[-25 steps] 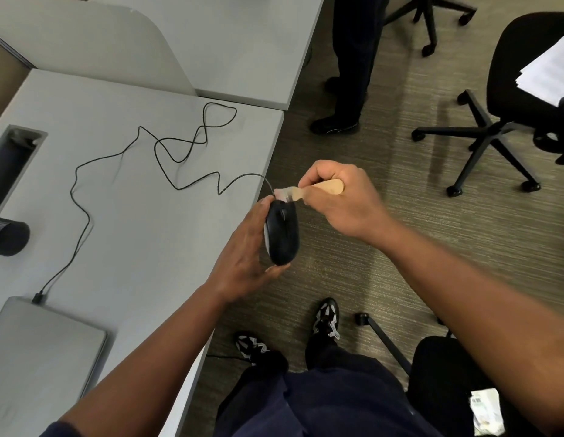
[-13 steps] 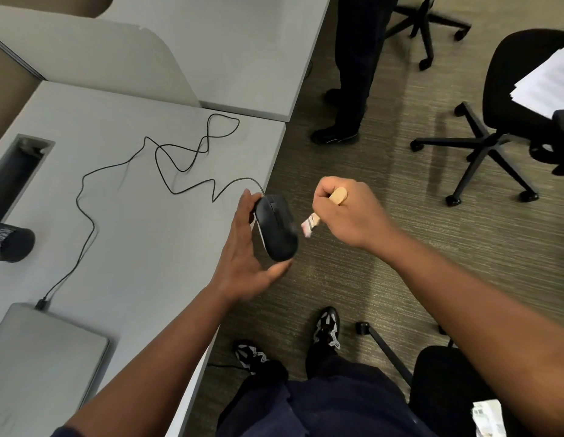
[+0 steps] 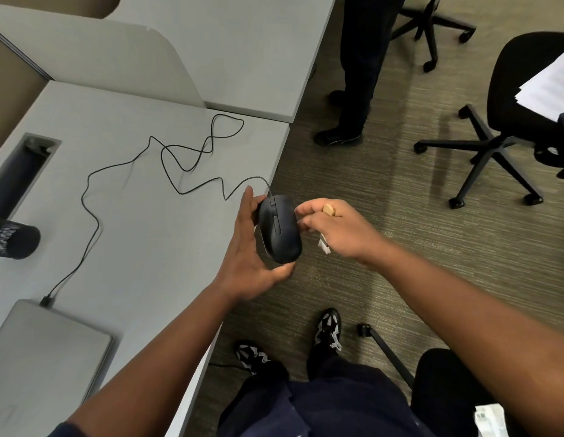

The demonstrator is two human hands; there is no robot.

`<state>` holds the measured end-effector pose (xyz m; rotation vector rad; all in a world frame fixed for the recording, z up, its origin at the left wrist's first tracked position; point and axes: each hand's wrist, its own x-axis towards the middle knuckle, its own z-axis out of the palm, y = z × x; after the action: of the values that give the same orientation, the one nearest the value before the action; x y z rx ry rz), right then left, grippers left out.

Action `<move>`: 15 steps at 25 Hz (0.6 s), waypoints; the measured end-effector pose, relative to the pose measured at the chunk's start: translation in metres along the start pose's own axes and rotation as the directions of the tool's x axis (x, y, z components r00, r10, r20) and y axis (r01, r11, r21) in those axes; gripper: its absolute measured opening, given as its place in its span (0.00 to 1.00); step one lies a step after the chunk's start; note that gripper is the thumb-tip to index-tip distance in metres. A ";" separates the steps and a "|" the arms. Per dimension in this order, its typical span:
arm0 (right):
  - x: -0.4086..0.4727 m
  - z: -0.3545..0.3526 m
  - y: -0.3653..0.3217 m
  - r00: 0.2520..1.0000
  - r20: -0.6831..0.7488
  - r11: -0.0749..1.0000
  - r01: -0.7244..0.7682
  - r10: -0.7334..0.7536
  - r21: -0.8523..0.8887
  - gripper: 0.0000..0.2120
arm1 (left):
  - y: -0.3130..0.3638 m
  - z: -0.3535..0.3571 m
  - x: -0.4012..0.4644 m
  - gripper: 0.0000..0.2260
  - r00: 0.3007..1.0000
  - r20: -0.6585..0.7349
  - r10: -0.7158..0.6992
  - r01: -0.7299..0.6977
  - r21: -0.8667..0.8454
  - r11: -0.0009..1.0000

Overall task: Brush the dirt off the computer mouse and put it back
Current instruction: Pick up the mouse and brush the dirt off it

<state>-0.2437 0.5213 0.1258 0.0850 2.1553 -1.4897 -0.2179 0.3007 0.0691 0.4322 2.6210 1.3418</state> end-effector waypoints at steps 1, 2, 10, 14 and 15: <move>0.000 0.000 0.000 1.000 0.001 1.000 0.002 -0.002 0.001 0.14 | 0.000 -0.001 0.000 0.65 1.000 0.011 -0.001 0.001 -0.005 1.000; 0.000 0.000 0.001 1.000 0.007 1.000 0.006 -0.006 -0.001 0.13 | 0.001 -0.001 0.000 0.65 1.000 0.018 0.001 -0.001 -0.006 1.000; -0.004 -0.026 -0.002 0.891 -0.398 0.966 0.255 -0.219 0.039 0.20 | -0.001 -0.004 -0.003 0.66 0.999 -0.032 -0.001 0.003 0.068 0.998; -0.005 -0.039 -0.009 0.912 -0.317 0.933 0.321 -0.260 0.160 0.20 | -0.005 -0.003 -0.005 0.68 0.999 -0.025 -0.045 0.046 0.056 0.997; -0.006 -0.038 -0.010 0.928 -0.253 0.936 0.317 -0.274 0.150 0.15 | -0.005 -0.002 -0.004 0.69 0.999 -0.022 -0.045 0.046 0.046 0.998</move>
<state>-0.2562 0.5527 0.1473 -0.0066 2.2773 -1.9419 -0.2155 0.2944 0.0661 0.3642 2.6662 1.2806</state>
